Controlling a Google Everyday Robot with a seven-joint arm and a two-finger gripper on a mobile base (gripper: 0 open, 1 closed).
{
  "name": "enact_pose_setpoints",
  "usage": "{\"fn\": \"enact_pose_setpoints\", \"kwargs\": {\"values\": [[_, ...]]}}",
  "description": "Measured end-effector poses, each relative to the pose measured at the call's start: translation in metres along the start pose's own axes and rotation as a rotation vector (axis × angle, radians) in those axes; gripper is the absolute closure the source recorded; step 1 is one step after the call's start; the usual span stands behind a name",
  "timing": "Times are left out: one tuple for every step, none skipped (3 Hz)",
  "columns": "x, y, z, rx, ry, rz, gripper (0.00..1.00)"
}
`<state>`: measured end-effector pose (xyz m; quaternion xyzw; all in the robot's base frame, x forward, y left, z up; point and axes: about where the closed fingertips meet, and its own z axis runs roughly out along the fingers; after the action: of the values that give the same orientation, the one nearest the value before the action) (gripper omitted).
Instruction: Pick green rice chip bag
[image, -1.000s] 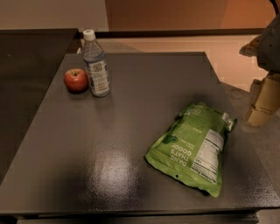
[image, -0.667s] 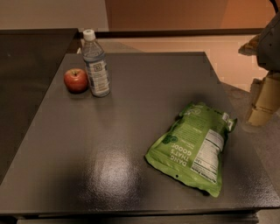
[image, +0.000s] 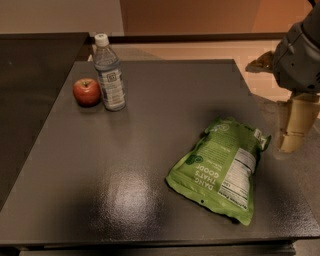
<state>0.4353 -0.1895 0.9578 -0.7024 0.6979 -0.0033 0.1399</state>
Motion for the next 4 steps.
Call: {"fn": "enact_pose_setpoints", "kwargs": {"values": [[-0.011,0.009,0.015,-0.046,-0.025,-0.163,0.00],[-0.020,0.022,0.032,-0.084,-0.031,-0.307,0.00],[-0.024,0.034,0.050,-0.124,-0.022,-0.400,0.00],[-0.024,0.043,0.071,-0.167,-0.016,-0.450,0.00]]}}
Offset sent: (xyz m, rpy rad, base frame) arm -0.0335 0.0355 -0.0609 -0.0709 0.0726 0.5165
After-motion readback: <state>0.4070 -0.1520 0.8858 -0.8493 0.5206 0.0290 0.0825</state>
